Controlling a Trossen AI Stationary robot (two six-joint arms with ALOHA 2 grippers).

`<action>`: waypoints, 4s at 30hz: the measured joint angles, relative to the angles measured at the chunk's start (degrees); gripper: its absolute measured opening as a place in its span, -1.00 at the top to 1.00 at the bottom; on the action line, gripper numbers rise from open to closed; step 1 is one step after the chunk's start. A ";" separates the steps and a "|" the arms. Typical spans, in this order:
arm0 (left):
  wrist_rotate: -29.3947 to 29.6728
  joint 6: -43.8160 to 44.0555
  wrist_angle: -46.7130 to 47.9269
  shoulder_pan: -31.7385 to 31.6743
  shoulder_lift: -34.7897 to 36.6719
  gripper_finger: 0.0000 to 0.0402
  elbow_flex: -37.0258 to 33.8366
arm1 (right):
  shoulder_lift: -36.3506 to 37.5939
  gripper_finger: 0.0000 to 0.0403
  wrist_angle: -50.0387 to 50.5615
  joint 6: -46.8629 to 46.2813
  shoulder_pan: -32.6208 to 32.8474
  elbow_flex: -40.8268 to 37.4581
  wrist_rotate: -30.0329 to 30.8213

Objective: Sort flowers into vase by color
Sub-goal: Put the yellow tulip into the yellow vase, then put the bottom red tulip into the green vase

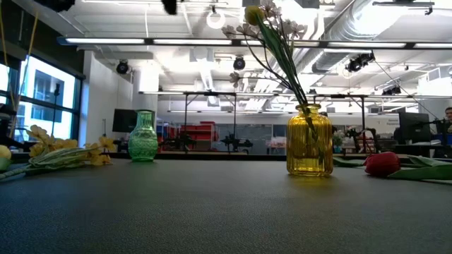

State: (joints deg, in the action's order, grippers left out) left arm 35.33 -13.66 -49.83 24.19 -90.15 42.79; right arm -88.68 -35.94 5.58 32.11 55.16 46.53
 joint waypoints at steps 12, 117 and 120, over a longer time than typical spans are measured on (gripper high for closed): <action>9.36 7.51 27.75 1.80 6.22 0.31 -0.10 | 6.46 0.99 61.45 -26.57 1.57 21.18 -5.75; 6.82 12.04 29.25 2.46 5.90 0.31 -0.10 | 6.01 0.03 89.91 -33.36 -2.90 25.05 -20.48; 6.82 12.16 28.94 2.46 5.88 0.31 -0.10 | 5.99 0.04 83.93 -35.76 0.34 18.88 -21.70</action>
State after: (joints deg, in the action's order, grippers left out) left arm 42.15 -1.50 -20.89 26.65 -84.27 42.70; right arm -82.70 47.99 -30.17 32.45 74.04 24.83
